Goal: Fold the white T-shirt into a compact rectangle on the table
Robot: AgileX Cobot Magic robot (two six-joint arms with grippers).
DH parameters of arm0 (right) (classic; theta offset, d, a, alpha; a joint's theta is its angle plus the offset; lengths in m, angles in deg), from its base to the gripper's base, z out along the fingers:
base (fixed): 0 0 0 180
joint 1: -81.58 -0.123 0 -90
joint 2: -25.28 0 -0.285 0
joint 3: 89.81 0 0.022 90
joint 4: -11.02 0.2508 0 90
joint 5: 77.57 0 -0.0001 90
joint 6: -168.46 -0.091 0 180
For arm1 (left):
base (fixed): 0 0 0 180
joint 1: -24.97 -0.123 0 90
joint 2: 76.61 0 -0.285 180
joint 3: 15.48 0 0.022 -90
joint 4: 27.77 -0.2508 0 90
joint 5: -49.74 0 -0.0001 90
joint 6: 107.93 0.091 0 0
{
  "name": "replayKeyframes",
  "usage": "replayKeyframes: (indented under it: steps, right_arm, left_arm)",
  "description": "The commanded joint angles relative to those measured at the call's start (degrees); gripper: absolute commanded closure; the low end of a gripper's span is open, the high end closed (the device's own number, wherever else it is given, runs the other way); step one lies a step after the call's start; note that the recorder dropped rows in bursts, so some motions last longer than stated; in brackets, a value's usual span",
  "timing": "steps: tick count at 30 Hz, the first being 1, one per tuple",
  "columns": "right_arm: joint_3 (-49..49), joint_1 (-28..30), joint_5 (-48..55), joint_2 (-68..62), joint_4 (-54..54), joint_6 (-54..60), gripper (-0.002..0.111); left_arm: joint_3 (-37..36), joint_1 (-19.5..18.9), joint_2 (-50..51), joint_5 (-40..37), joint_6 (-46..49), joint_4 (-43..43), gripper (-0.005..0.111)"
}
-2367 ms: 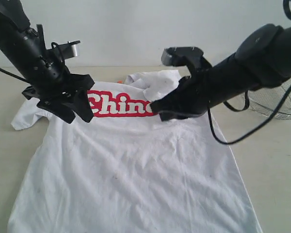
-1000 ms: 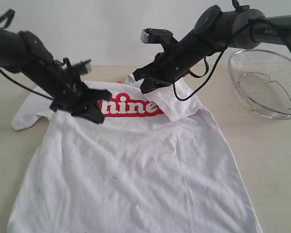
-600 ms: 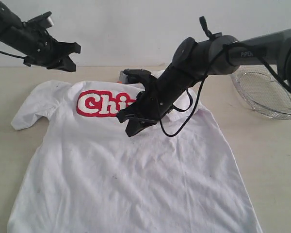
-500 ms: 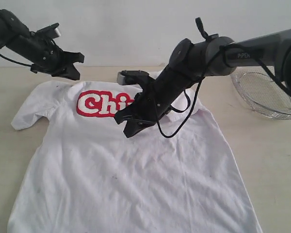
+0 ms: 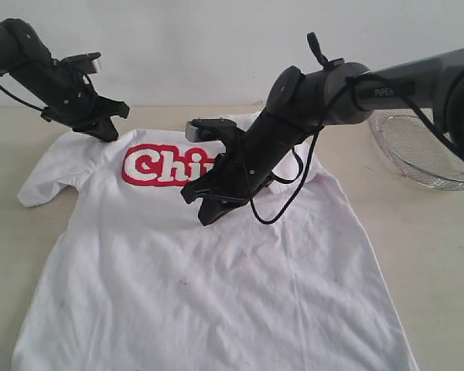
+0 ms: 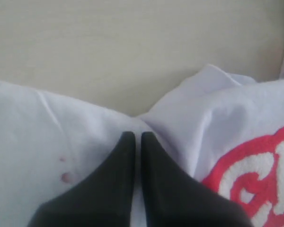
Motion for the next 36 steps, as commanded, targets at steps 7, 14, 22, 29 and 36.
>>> replayKeyframes:
  steps: [7, 14, 22, 29, 36]
  right_arm:
    - [-0.3, 0.0, -0.1, 0.1, 0.1, 0.1, 0.108]
    - [-0.3, 0.0, 0.0, 0.1, 0.0, 0.1, 0.108]
    - [-0.3, 0.0, 0.2, 0.1, 0.0, 0.1, 0.108]
    - [-0.2, 0.0, -2.6, 0.3, 0.0, -0.8, 0.108]
    - [6.8, 3.0, -12.5, 2.1, 0.0, -3.4, 0.108]
  left_arm:
    - [0.4, 0.2, 4.5, -5.7, 0.4, 1.2, 0.102]
    - [0.4, 0.2, 5.0, -2.0, -0.8, 0.2, 0.102]
    - [0.5, 0.0, 5.1, 2.4, -9.8, -11.3, 0.102]
    - [0.5, -1.5, 5.1, 4.9, -17.9, -17.3, 0.102]
    - [0.6, -1.4, 4.8, 4.0, -9.8, -6.4, 0.102]
